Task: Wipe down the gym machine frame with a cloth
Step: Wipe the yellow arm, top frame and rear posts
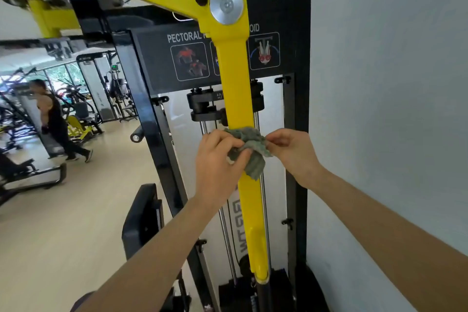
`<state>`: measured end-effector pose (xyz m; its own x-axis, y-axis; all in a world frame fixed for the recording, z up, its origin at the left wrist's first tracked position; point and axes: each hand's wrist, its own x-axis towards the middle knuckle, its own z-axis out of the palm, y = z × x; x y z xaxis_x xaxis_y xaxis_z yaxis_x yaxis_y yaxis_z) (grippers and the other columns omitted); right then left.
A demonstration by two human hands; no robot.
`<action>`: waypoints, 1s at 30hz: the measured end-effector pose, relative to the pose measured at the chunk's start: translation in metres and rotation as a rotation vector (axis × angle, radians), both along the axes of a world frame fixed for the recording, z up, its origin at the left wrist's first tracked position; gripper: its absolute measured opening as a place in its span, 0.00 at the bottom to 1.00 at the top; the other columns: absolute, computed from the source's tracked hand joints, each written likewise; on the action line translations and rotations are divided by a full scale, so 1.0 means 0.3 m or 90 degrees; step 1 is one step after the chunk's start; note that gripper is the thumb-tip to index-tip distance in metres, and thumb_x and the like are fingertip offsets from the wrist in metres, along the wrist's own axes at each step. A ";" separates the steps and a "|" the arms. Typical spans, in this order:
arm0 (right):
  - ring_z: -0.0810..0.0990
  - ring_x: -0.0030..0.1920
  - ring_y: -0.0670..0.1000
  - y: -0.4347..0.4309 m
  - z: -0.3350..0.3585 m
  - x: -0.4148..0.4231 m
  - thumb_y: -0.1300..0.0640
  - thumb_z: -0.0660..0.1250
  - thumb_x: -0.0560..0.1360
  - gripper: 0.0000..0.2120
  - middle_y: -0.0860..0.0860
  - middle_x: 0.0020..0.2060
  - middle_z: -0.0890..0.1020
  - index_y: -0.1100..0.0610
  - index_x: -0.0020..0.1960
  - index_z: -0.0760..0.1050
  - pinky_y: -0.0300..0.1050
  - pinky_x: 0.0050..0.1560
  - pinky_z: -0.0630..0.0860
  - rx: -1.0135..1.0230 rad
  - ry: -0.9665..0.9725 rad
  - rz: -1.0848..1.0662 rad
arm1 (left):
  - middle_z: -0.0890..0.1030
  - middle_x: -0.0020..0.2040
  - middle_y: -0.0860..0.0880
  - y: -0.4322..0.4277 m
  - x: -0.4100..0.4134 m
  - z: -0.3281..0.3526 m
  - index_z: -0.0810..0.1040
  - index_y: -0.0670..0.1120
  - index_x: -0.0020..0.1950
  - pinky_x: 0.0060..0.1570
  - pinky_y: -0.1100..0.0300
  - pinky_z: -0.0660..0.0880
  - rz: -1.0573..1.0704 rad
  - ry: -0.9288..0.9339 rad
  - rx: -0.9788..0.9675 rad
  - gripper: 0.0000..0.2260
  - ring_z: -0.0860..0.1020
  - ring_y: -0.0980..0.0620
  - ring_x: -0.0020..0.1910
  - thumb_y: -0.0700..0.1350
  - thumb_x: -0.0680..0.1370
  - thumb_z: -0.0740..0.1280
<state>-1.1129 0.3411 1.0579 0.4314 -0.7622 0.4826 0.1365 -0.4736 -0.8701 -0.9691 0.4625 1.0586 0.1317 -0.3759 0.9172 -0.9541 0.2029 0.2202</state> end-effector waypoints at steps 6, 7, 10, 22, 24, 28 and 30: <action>0.86 0.47 0.50 0.091 -0.251 -0.037 0.66 0.73 0.75 0.07 0.54 0.45 0.86 0.60 0.53 0.83 0.44 0.51 0.83 0.056 0.088 -0.010 | 0.78 0.43 0.50 0.039 0.015 -0.215 0.82 0.44 0.43 0.43 0.53 0.79 -0.091 0.165 0.089 0.08 0.78 0.50 0.43 0.46 0.73 0.78; 0.86 0.48 0.52 0.110 -0.297 -0.043 0.67 0.72 0.75 0.08 0.54 0.47 0.86 0.61 0.54 0.82 0.48 0.53 0.83 0.066 0.102 -0.014 | 0.78 0.43 0.51 0.049 0.014 -0.259 0.82 0.46 0.43 0.43 0.51 0.79 -0.099 0.201 0.112 0.07 0.78 0.51 0.42 0.47 0.73 0.78; 0.85 0.48 0.53 0.172 -0.420 -0.061 0.70 0.70 0.76 0.11 0.54 0.47 0.86 0.61 0.56 0.82 0.52 0.54 0.83 0.071 0.154 -0.028 | 0.79 0.41 0.53 0.077 -0.004 -0.395 0.79 0.50 0.41 0.43 0.48 0.79 -0.104 0.320 0.195 0.08 0.79 0.53 0.42 0.46 0.73 0.77; 0.83 0.49 0.55 0.392 -0.684 -0.117 0.69 0.66 0.79 0.13 0.60 0.49 0.85 0.63 0.62 0.80 0.41 0.55 0.79 0.098 0.194 -0.046 | 0.84 0.49 0.51 0.179 -0.098 -0.675 0.83 0.48 0.55 0.53 0.54 0.81 -0.159 0.571 0.347 0.08 0.82 0.55 0.49 0.41 0.76 0.75; 0.84 0.51 0.54 0.431 -0.713 -0.128 0.67 0.67 0.79 0.13 0.58 0.50 0.85 0.63 0.62 0.80 0.41 0.58 0.80 0.101 0.191 -0.072 | 0.84 0.50 0.52 0.210 -0.125 -0.697 0.82 0.47 0.54 0.53 0.57 0.81 -0.168 0.594 0.330 0.09 0.83 0.56 0.49 0.39 0.76 0.75; 0.83 0.50 0.49 0.474 -0.726 -0.147 0.65 0.68 0.79 0.12 0.52 0.49 0.85 0.59 0.61 0.82 0.41 0.55 0.80 0.066 0.231 -0.119 | 0.84 0.47 0.53 0.272 -0.157 -0.739 0.81 0.47 0.53 0.48 0.65 0.79 -0.162 0.613 0.318 0.09 0.82 0.58 0.46 0.39 0.75 0.76; 0.82 0.49 0.46 0.479 -0.716 -0.157 0.67 0.69 0.77 0.13 0.51 0.49 0.85 0.58 0.60 0.83 0.38 0.55 0.79 0.055 0.259 -0.130 | 0.84 0.43 0.52 0.297 -0.152 -0.756 0.81 0.48 0.49 0.47 0.62 0.80 -0.176 0.631 0.365 0.06 0.82 0.56 0.43 0.40 0.76 0.75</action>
